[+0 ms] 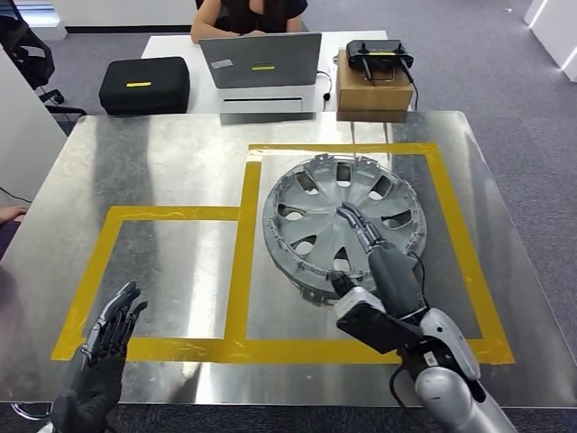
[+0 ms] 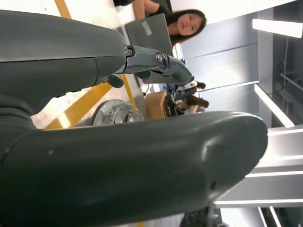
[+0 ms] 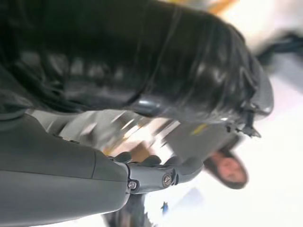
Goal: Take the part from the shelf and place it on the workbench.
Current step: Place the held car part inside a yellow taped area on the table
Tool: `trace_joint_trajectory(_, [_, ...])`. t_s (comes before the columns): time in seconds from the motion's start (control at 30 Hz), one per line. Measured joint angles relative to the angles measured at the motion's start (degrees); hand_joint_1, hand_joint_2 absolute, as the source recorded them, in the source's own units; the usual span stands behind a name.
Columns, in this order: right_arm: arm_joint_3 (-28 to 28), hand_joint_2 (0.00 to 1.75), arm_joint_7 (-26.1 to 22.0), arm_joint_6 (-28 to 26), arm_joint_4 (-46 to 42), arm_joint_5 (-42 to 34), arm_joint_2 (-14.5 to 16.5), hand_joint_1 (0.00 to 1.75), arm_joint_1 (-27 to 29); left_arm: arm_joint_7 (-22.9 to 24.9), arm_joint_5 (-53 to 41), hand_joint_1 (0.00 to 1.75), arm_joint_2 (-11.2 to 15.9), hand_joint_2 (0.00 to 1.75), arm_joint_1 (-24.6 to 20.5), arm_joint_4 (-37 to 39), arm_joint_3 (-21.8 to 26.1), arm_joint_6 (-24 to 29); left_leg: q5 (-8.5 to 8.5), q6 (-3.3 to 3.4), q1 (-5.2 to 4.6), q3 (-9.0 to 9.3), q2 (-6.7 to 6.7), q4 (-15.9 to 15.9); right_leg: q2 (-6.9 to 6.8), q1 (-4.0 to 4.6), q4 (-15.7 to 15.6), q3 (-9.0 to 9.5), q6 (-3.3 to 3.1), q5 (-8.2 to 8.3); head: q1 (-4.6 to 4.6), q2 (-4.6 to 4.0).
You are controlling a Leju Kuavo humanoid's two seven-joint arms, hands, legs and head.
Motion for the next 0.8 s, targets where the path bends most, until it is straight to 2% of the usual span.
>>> trace_joint_trajectory(0.1, [-2.6, 0.00, -2.6, -0.6, -4.1, -9.4, 0.9, 0.00, 2.2, -0.5, -0.1, 0.00, 0.0, 0.00, 0.5, 0.0, 0.0, 1.5, -0.05, -0.01, 0.00, 0.01, 0.00, 0.0, 0.00, 0.00, 0.0, 0.02, 0.02, -0.06, 0.01, 0.00])
trace_joint_trajectory(0.2, [-4.4, 0.00, -3.9, -0.8, -7.1, -13.6, 1.3, 0.00, 3.7, -0.5, 0.0, 0.00, 0.1, 0.00, 0.8, 0.0, -0.1, 2.6, -0.06, -0.01, -0.01, 0.03, 0.00, 0.0, 0.01, -0.03, 0.0, 0.05, 0.05, -0.07, 0.01, 0.00])
trace_joint_trajectory(0.63, [-5.1, 0.00, -4.7, -0.9, -11.4, -12.8, 2.2, 0.00, 5.1, 0.0, 0.2, 0.00, 0.8, 0.00, 0.7, 0.0, -1.2, 3.5, -0.15, 0.14, -0.15, 0.09, 0.01, 0.1, 0.00, -0.19, -0.1, 0.14, 0.18, 0.01, -0.01, 0.00])
trace_joint_trajectory(0.8, [-5.0, 0.00, -5.0, -0.6, -11.4, -10.7, 2.2, 0.00, 5.6, -0.1, 0.1, 0.00, 1.1, 0.00, 0.9, 0.0, -1.2, 3.6, -0.28, 0.50, -0.41, 0.04, 0.01, 0.5, 0.02, -0.44, -0.1, 0.20, 0.56, 0.14, -0.02, 0.00])
